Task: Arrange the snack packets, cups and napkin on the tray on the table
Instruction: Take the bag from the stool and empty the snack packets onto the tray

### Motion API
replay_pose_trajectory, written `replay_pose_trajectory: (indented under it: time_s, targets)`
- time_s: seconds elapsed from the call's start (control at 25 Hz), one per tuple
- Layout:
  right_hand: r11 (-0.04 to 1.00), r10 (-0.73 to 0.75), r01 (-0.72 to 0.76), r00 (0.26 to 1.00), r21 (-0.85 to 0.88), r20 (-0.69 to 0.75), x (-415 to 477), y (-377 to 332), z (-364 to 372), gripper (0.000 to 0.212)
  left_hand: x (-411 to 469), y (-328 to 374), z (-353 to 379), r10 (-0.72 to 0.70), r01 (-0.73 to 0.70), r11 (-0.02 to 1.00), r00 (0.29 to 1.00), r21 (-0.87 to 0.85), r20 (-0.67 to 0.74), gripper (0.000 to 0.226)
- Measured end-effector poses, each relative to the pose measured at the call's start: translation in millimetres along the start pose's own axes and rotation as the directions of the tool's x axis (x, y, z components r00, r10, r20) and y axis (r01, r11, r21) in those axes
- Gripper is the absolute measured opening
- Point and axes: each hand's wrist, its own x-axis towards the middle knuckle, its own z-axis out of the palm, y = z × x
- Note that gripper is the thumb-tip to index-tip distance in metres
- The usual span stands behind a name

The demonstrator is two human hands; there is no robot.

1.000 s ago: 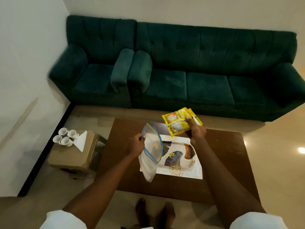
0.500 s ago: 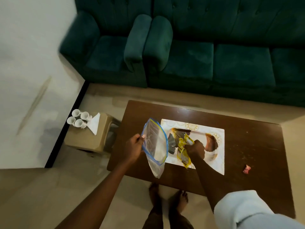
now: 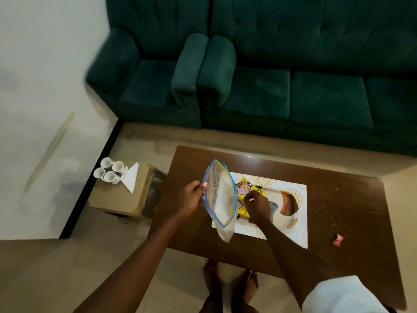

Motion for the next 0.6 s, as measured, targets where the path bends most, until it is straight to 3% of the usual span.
replay_pose_trajectory:
  time_s: [0.08,0.2,0.28,0.44,0.6]
  targets:
    - [0.986,-0.065,0.065,0.998,0.156,-0.003,13,-23,-24,0.018,-1,20,0,0.023,-0.022,1.000,0.997,-0.016,0.070,0.026]
    - [0.922,-0.185,0.117,0.971,0.369,0.154,25,-63,-79,0.040,-8,60,2,0.124,-0.121,0.992,0.981,-0.028,0.151,0.023]
    - [0.905,-0.283,0.187,0.935,0.382,0.214,19,-84,-114,0.052,-16,87,5,0.196,-0.190,0.981,0.964,-0.046,0.179,0.024]
    - [0.861,-0.448,0.370,0.877,0.349,0.173,-1,-108,-165,0.066,-34,156,6,0.233,-0.212,0.971,0.940,-0.106,0.248,0.025]
    - [0.770,-0.588,0.464,0.783,0.438,0.203,-32,-132,-224,0.059,-51,226,-3,0.188,-0.070,0.954,0.896,-0.290,0.403,0.030]
